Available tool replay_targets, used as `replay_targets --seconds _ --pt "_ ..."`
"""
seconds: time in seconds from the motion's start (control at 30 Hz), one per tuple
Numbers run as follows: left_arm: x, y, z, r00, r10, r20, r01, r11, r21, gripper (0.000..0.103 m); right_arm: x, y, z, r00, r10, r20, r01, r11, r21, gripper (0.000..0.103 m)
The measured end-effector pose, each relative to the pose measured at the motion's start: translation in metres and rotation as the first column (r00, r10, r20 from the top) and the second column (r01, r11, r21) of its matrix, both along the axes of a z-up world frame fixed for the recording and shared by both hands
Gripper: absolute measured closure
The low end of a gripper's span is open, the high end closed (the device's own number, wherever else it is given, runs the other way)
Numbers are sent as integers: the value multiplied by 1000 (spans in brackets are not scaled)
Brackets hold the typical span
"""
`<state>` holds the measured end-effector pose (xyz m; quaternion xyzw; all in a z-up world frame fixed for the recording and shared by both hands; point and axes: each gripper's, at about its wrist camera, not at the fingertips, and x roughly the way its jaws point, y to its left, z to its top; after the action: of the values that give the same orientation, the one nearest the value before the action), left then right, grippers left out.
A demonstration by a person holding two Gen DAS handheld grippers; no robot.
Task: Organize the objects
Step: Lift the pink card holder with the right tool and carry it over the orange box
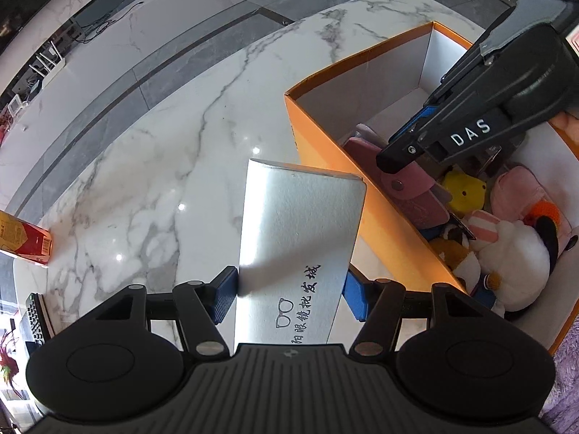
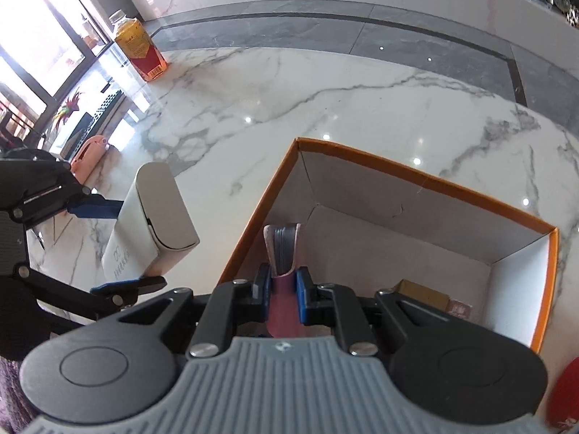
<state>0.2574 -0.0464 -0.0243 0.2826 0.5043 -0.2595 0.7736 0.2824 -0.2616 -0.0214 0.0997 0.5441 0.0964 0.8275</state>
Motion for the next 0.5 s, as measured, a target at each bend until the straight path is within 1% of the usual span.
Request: replay_targets --seconds 0.1,0.2,0.3,0.47,0.5 --pt "2 -2 -4 1000 -4 -8 4 1000 9 31 3 -16 -10 998 -64 -28 66 994 90 88" --pt "3 -4 -7 1000 -7 -13 7 1000 18 31 3 -24 -20 994 -97 -50 102 989 107 88" --pt "3 -5 -8 1000 -7 -15 7 1000 19 31 5 -29 -25 990 -126 -65 132 987 96 88" --pt "3 -5 -6 1000 -5 -12 5 1000 20 31 8 -26 -30 987 -142 -71 144 990 13 87" --pt "3 -5 -6 1000 -3 -11 3 1000 20 31 9 -27 -30 986 -148 -75 150 989 13 87"
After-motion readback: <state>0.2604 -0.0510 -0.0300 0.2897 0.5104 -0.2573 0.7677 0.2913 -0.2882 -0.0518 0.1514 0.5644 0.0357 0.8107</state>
